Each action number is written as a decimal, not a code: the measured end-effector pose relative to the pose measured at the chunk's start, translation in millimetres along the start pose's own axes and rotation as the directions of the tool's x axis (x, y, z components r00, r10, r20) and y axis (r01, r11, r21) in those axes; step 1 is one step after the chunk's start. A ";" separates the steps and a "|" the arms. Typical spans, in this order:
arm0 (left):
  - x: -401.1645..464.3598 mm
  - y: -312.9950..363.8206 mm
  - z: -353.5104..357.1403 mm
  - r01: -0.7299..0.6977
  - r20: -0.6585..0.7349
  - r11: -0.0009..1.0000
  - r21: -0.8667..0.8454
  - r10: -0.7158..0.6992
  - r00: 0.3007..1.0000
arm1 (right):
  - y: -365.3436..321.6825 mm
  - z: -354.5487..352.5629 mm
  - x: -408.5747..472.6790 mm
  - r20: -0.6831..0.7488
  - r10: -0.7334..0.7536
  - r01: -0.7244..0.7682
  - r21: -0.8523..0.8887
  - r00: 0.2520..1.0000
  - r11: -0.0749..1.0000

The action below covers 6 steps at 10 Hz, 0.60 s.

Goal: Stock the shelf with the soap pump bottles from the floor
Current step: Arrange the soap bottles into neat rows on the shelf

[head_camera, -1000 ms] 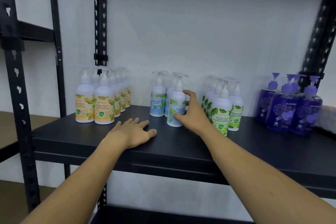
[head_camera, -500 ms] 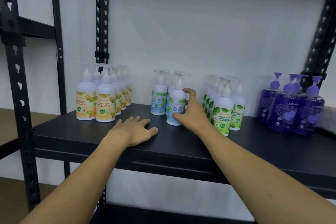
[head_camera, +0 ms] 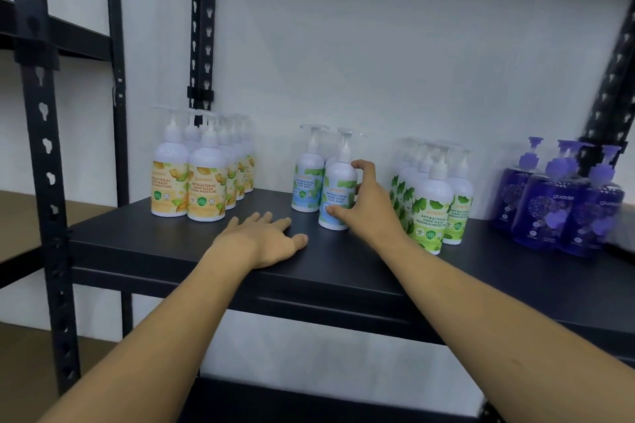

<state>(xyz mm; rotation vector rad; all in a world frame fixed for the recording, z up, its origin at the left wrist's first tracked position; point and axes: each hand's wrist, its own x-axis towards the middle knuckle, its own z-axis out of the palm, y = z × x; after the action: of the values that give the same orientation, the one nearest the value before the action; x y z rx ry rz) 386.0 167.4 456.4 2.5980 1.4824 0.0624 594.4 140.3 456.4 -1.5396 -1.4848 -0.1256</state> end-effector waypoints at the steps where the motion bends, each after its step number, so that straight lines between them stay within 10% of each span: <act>1: 0.9 -0.6 0.3 -0.001 -0.003 1.000 -0.002 0.001 1.000 | -0.7 -0.3 0.3 0.005 0.001 -0.001 0.008 1.000 1.000; 6: 2.7 -3.1 2.2 -0.012 -0.015 1.000 -0.012 0.012 1.000 | -2.0 3.0 4.2 0.017 0.006 -0.006 0.001 1.000 1.000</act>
<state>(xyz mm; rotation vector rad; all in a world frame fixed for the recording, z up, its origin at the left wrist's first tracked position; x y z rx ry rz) 385.0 171.0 453.7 2.6031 1.4671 0.0921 592.3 144.9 458.5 -1.5475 -1.4937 -0.1085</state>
